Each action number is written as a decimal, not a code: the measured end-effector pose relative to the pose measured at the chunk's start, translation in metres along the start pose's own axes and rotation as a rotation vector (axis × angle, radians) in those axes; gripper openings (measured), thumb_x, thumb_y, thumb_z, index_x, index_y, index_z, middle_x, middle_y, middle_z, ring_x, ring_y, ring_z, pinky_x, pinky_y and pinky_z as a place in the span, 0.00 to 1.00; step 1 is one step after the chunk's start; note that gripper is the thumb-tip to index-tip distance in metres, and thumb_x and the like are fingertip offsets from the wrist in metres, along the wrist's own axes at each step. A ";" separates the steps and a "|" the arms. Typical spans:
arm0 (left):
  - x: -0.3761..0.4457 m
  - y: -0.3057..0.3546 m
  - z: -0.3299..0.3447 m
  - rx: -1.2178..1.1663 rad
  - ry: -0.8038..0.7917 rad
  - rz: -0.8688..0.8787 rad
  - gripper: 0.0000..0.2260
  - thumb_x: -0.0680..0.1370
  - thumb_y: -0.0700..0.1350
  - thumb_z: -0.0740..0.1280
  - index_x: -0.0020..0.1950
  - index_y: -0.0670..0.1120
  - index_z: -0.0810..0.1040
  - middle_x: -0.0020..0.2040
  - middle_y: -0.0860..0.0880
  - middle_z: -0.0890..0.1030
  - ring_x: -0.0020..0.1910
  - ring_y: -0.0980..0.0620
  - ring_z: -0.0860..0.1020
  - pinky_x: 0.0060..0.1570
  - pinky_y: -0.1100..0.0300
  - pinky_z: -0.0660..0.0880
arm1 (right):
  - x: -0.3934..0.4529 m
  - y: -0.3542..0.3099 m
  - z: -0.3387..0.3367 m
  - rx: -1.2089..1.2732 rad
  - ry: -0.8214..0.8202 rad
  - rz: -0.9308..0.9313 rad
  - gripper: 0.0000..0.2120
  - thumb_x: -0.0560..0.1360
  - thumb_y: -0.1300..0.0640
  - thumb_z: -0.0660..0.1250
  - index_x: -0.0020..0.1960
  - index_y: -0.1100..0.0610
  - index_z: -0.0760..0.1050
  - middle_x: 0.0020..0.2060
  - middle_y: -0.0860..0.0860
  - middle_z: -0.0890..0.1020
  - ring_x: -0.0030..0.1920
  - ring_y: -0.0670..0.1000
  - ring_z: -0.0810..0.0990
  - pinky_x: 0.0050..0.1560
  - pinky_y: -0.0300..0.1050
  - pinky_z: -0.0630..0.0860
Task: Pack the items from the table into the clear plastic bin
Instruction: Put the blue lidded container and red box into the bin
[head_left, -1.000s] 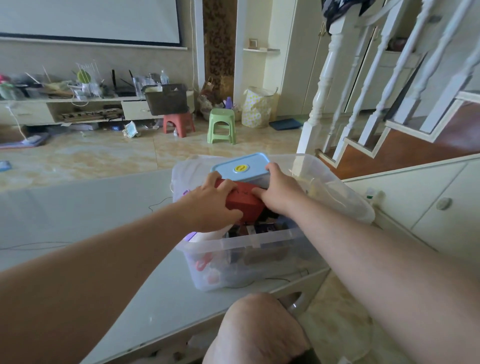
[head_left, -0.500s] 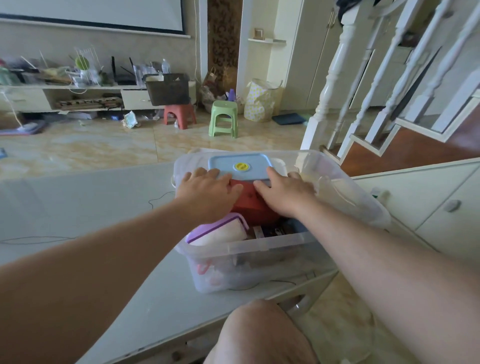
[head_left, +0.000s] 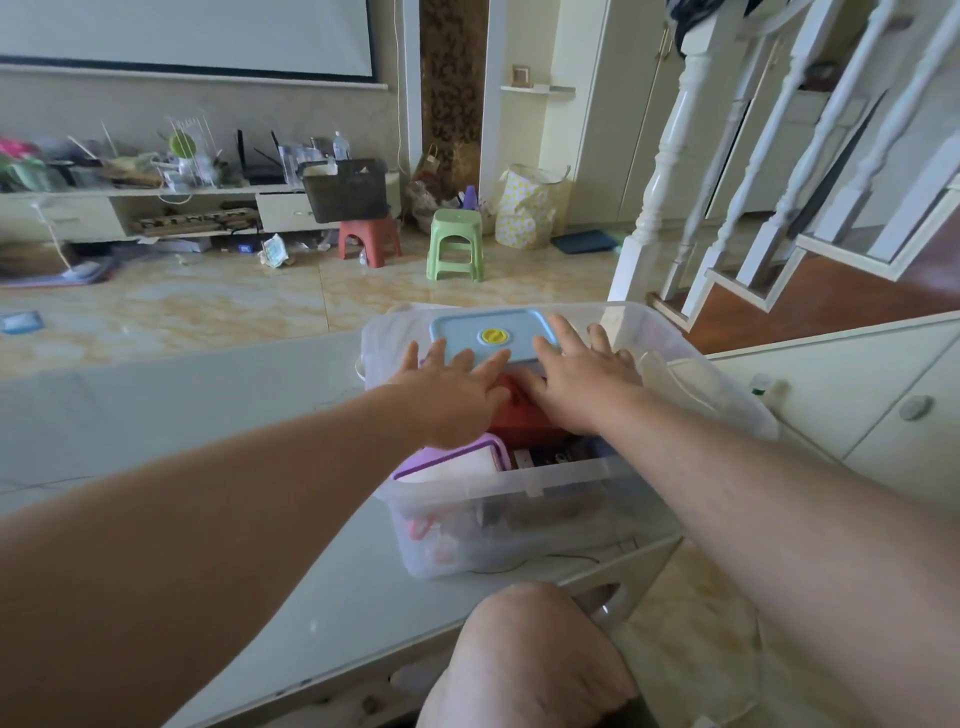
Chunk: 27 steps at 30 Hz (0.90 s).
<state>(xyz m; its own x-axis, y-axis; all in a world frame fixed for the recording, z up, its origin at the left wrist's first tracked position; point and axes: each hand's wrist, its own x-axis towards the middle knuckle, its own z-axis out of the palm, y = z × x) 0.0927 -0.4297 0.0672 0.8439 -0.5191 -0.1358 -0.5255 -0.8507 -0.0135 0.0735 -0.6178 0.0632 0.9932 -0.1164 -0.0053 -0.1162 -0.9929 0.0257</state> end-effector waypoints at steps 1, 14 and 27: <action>-0.006 -0.002 0.002 -0.025 0.034 0.008 0.28 0.83 0.64 0.39 0.82 0.62 0.37 0.85 0.48 0.48 0.83 0.38 0.42 0.78 0.35 0.39 | -0.001 0.005 -0.004 0.014 0.015 -0.008 0.33 0.82 0.32 0.46 0.82 0.46 0.54 0.84 0.44 0.45 0.82 0.62 0.50 0.73 0.66 0.60; -0.097 -0.055 0.014 -0.701 0.025 -0.512 0.10 0.78 0.42 0.60 0.54 0.40 0.78 0.49 0.38 0.84 0.37 0.41 0.82 0.36 0.56 0.73 | -0.060 0.135 0.002 0.137 -0.079 0.586 0.27 0.77 0.49 0.64 0.72 0.59 0.70 0.56 0.63 0.80 0.51 0.62 0.80 0.45 0.51 0.74; -0.260 -0.271 0.040 -0.481 0.199 -0.877 0.14 0.84 0.44 0.61 0.65 0.38 0.78 0.55 0.39 0.79 0.48 0.43 0.73 0.44 0.56 0.73 | -0.041 -0.108 -0.002 0.214 -0.071 0.015 0.22 0.84 0.49 0.53 0.72 0.59 0.68 0.70 0.65 0.75 0.66 0.65 0.77 0.58 0.56 0.74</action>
<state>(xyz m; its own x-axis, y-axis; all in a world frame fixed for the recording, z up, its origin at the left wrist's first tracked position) 0.0114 -0.0613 0.0669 0.9365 0.3358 -0.1014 0.3485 -0.8583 0.3766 0.0449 -0.5060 0.0623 0.9891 -0.1253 -0.0769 -0.1377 -0.9727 -0.1866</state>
